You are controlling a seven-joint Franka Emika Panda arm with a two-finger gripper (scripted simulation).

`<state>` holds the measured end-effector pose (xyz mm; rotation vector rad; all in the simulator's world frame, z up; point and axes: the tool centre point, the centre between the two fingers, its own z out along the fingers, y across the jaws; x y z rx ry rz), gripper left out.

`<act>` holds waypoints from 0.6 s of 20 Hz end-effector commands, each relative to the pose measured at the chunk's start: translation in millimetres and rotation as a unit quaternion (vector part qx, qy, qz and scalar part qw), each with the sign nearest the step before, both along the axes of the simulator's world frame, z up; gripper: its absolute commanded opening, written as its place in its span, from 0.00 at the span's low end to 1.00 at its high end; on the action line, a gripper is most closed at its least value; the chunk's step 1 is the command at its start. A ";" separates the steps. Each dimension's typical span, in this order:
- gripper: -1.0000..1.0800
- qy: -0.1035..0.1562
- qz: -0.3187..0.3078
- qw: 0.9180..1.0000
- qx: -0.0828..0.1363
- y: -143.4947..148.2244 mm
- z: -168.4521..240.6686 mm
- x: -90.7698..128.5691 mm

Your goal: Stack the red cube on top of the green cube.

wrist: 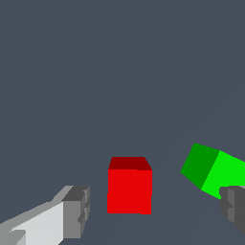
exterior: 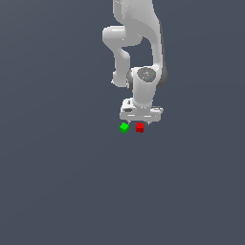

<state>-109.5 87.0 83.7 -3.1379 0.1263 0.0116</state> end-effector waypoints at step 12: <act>0.96 -0.003 -0.012 1.000 0.000 13.2 -14.6 -15.0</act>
